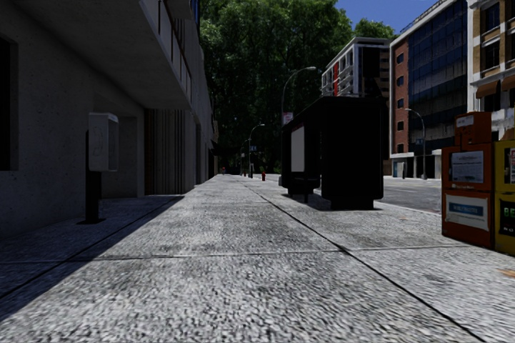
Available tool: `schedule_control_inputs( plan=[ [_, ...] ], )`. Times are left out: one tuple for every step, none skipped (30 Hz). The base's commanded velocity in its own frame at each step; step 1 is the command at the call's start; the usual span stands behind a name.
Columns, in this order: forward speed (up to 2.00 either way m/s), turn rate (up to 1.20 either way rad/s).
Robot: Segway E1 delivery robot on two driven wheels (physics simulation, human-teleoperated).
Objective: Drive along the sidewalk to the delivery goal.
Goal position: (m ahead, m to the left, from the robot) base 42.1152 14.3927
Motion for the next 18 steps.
schedule_control_inputs(
  plan=[
    [2.0, 0.0],
    [2.0, 0.0],
    [2.0, 0.0],
    [2.0, 0.0],
    [2.0, 0.0],
    [2.0, 0.0],
    [2.0, 0.0],
    [2.0, 0.0],
    [2.0, 0.0],
    [2.0, 0.0],
    [2.0, 0.0],
    [2.0, 0.0],
    [2.0, 0.0],
    [2.0, 0.0],
    [2.0, 0.0],
    [2.0, 0.0],
    [2.0, 0.0],
    [2.0, 0.0]
  ],
)
